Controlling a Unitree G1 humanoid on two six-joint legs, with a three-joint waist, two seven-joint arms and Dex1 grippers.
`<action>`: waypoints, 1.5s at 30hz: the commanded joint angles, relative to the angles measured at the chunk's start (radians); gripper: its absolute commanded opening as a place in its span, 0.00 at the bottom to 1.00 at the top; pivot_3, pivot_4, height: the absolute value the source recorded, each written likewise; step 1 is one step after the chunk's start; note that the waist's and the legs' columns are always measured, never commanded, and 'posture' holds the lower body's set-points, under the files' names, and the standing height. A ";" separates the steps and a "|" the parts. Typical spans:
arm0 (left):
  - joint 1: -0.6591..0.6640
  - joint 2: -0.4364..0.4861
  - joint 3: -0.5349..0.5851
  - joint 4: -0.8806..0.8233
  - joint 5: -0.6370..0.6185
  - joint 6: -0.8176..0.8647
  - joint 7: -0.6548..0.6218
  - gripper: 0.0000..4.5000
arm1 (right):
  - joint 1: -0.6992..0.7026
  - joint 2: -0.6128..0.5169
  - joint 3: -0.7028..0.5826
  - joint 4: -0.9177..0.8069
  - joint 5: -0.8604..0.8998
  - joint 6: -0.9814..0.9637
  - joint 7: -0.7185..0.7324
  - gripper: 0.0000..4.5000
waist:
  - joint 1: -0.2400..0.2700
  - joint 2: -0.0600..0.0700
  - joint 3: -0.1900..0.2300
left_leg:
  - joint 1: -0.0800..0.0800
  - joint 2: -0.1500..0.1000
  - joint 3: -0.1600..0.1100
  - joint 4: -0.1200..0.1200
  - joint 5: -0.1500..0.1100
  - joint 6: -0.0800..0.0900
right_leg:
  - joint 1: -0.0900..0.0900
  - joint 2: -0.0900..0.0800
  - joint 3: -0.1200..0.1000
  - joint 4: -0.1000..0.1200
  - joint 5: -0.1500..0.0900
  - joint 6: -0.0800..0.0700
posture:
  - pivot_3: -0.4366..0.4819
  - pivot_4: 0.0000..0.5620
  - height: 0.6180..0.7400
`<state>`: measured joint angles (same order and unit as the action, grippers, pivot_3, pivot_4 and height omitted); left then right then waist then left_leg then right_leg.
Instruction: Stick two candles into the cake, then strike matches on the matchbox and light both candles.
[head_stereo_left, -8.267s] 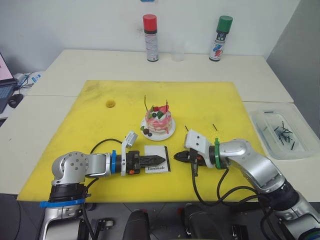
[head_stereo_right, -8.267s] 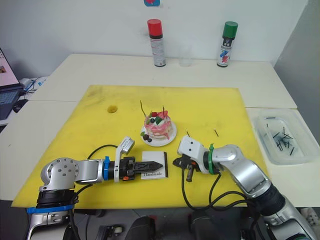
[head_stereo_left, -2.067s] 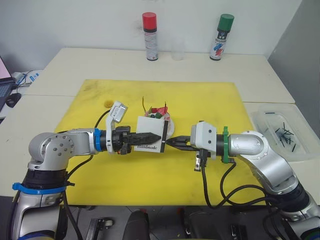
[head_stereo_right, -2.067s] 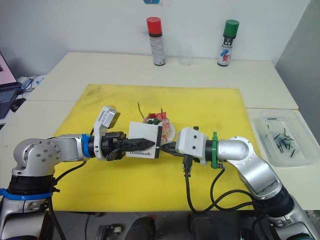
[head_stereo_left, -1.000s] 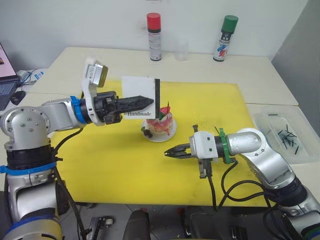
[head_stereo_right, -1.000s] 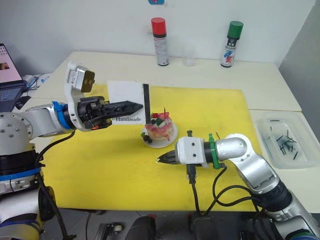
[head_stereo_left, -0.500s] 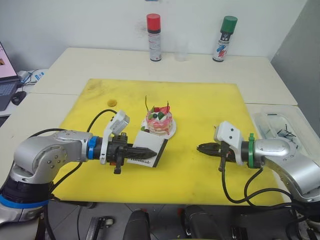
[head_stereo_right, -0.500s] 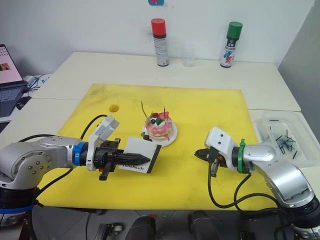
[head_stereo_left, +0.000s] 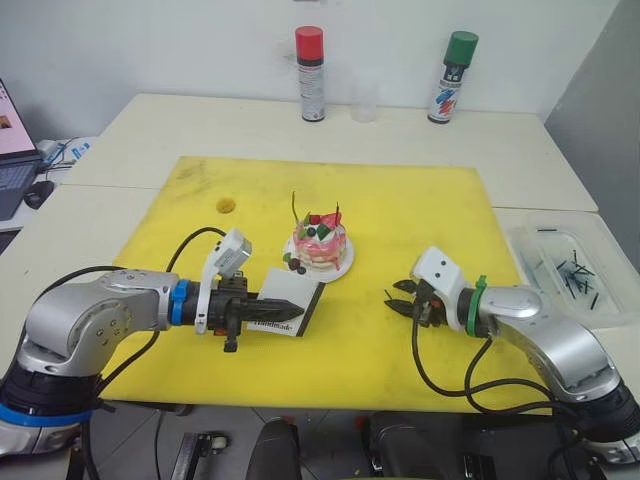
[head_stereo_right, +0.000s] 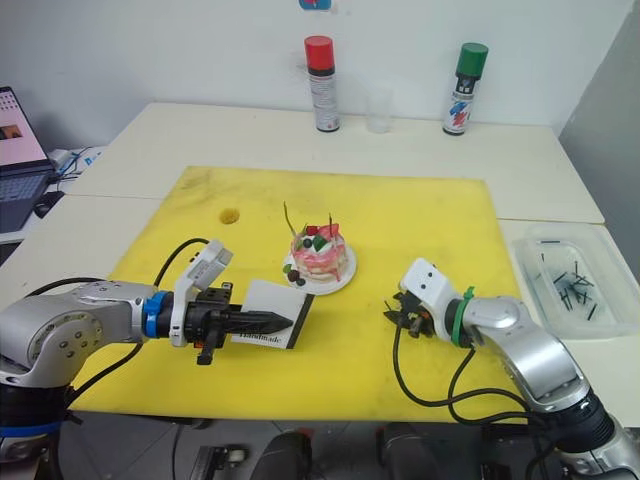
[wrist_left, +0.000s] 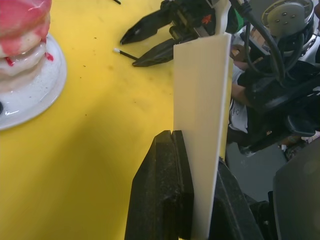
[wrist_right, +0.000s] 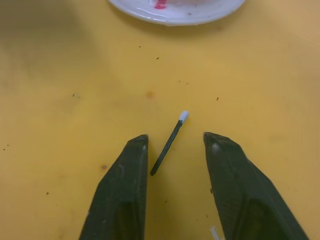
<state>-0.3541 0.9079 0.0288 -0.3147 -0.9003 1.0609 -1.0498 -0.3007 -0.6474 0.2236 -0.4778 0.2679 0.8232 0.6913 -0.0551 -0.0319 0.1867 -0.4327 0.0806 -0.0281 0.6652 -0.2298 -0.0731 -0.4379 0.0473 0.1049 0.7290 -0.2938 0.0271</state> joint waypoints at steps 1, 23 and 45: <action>0.001 0.015 0.023 -0.007 0.013 -0.026 -0.013 0.00 | 0.046 0.030 -0.059 -0.054 0.000 -0.076 -0.041 0.36 | 0.000 0.000 0.000 | 0.000 0.000 0.000 0.000 0.000 0.000 | 0.000 0.000 0.000 0.000 0.000 0.000 | 0.48 0.27 0.54; -0.029 0.000 0.004 -0.001 0.027 -0.023 -0.009 0.00 | 0.275 0.311 -0.018 -0.149 -0.088 -0.063 -0.364 0.36 | 0.000 0.000 0.000 | 0.000 0.000 0.000 0.000 0.000 0.000 | 0.000 0.000 0.000 0.002 -0.001 -0.001 | 0.48 0.27 0.54; -0.038 -0.027 -0.001 0.014 0.049 -0.032 -0.002 0.00 | 0.173 0.174 0.008 -0.161 -0.014 -0.024 -0.198 0.00 | 0.000 0.000 0.000 | 0.000 0.000 0.000 0.001 0.000 0.000 | 0.000 0.000 -0.001 0.003 -0.001 -0.001 | 0.48 0.27 0.54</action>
<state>-0.3801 0.8856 0.0264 -0.2973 -0.8549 1.0413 -1.0494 -0.1165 -0.4617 0.2241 -0.6251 0.2496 0.8329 0.4565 -0.0553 -0.0320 0.1865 -0.4322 0.0809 -0.0285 0.6664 -0.2298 -0.0731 -0.4381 0.0475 0.1040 0.7324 -0.2947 0.0257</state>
